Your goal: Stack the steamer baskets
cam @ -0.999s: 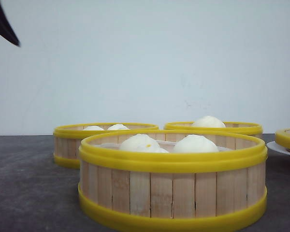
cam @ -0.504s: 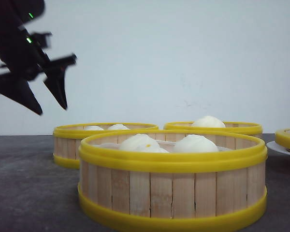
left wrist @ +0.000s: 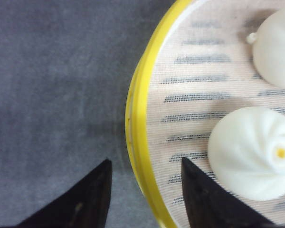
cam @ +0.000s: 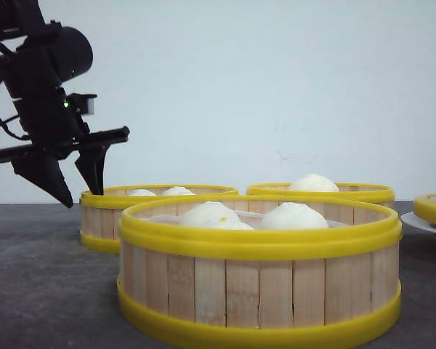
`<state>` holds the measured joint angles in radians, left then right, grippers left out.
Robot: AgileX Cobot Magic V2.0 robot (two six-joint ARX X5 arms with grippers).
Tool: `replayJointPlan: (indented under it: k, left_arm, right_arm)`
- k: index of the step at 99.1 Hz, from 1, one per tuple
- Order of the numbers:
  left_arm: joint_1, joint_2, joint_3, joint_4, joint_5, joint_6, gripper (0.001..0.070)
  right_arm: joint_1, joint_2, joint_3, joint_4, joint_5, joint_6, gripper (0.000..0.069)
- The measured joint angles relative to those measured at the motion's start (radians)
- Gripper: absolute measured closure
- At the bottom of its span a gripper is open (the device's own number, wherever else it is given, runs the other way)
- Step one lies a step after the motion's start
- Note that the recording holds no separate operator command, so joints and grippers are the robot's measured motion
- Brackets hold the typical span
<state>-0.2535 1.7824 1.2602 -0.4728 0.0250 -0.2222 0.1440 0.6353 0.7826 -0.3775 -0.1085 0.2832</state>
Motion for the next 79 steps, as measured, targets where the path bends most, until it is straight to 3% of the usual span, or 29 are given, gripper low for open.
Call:
replayJointPlan:
  k: [18, 33, 46, 79]
  left_arm:
    - [0.0, 0.024, 0.0, 0.005, 0.0, -0.004, 0.0463]
    - [-0.004, 0.024, 0.001, 0.016, 0.002, -0.024, 0.0601]
    - [-0.004, 0.024, 0.003, 0.014, -0.002, -0.04, 0.0653]
    - [0.047, 0.023, 0.013, 0.017, 0.0, -0.072, 0.0682]
  right_arm:
    - [0.0, 0.0, 0.0, 0.0, 0.001, -0.003, 0.0306]
    - [0.0, 0.0, 0.0, 0.0, 0.002, -0.016, 0.0306]
    - [0.0, 0.0, 0.0, -0.002, 0.003, -0.019, 0.0306]
    - [0.0, 0.0, 0.0, -0.038, 0.003, -0.051, 0.0306]
